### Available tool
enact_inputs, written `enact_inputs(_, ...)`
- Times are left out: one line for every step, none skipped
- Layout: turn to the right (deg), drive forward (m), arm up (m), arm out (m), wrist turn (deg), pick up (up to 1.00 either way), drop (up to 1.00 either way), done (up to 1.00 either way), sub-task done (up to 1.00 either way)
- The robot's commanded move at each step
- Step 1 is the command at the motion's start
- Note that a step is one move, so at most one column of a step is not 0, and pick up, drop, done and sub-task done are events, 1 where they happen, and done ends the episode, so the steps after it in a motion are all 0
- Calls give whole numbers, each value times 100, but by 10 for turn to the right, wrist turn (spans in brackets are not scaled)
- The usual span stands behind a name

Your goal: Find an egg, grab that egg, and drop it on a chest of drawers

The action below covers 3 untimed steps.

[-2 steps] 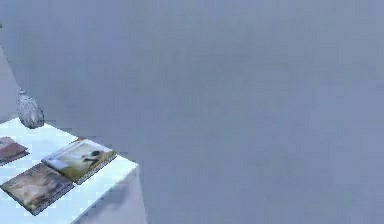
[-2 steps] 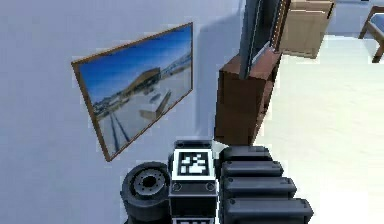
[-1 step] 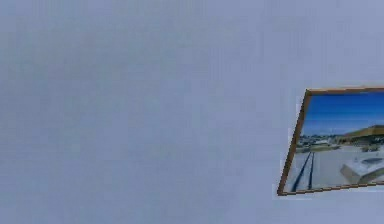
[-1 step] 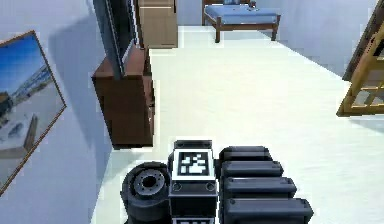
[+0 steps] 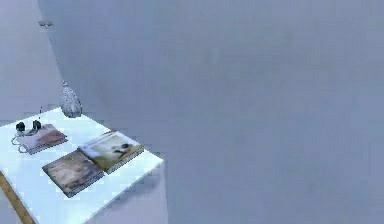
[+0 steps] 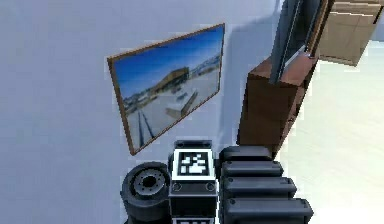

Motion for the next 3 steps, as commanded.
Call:
enact_inputs(-390, 0, 0, 0, 0, 0, 0, 0, 0)
enact_inputs(450, 0, 0, 0, 0, 0, 0, 0, 0)
enact_inputs(360, 0, 0, 0, 0, 0, 0, 0, 0)
